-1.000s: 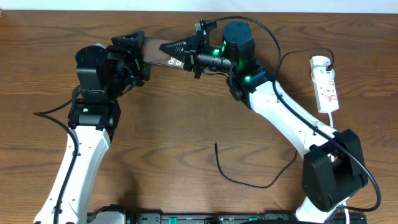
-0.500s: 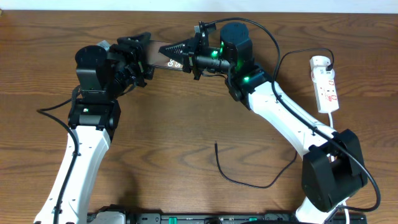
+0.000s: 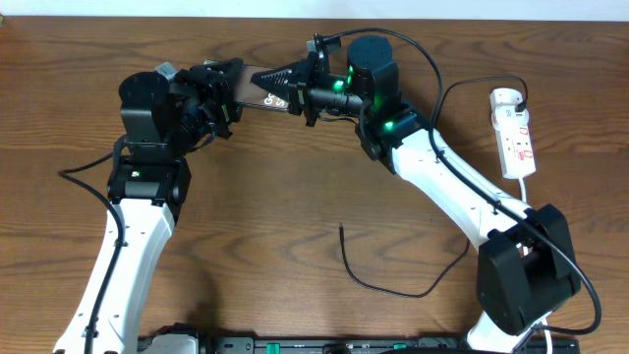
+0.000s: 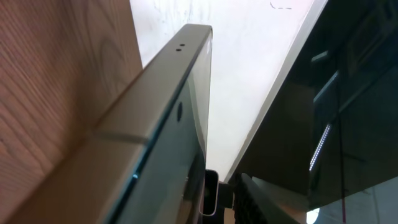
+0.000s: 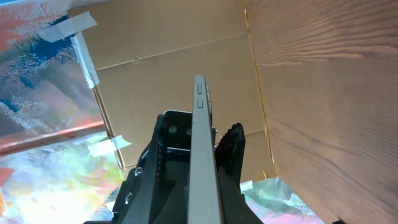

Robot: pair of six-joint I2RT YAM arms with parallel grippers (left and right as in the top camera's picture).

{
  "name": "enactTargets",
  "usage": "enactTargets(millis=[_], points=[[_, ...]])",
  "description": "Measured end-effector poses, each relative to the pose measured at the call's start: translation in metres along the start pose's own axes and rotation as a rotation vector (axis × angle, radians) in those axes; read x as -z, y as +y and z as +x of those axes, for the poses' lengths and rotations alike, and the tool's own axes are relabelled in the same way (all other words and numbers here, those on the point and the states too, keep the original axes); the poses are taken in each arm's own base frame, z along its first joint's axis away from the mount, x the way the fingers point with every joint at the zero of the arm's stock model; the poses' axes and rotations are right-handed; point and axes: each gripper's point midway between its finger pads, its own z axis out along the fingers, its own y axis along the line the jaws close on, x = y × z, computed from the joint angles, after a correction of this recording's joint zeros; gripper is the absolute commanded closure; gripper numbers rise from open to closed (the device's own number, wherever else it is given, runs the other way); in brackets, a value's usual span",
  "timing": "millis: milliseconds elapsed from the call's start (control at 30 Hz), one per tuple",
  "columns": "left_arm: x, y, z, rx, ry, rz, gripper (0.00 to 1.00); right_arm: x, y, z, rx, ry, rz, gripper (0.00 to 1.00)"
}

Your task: Plug charger to phone and switch on socket

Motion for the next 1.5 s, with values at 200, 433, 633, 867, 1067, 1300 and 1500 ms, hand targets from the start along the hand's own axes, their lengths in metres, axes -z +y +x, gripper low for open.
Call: enactTargets(millis=[200, 433, 633, 867, 1067, 1300, 1500], points=[[-0.001, 0.001, 0.002, -0.026, 0.002, -0.004, 0.69, -0.001, 0.000, 0.000, 0.002, -0.003, -0.002, 0.99], [-0.001, 0.003, 0.002, -0.038, 0.001, -0.009, 0.87, -0.001, 0.003, -0.001, -0.001, -0.009, -0.009, 0.99], [-0.001, 0.001, 0.001, -0.055, -0.002, -0.002, 0.89, -0.001, 0.003, -0.001, -0.063, -0.010, -0.009, 0.99], [-0.001, 0.000, 0.001, -0.063, -0.001, 0.004, 0.92, -0.001, 0.003, -0.001, -0.090, -0.011, -0.009, 0.99], [-0.001, 0.000, 0.001, -0.068, -0.001, 0.004, 0.92, -0.001, 0.002, 0.001, -0.075, -0.002, -0.007, 0.84], [-0.001, 0.001, -0.003, -0.083, -0.026, -0.001, 0.93, -0.006, 0.000, 0.021, -0.021, 0.079, 0.002, 0.55], [-0.001, 0.001, -0.004, -0.083, -0.032, -0.001, 0.92, -0.006, 0.000, 0.024, -0.010, 0.100, 0.004, 0.01]])
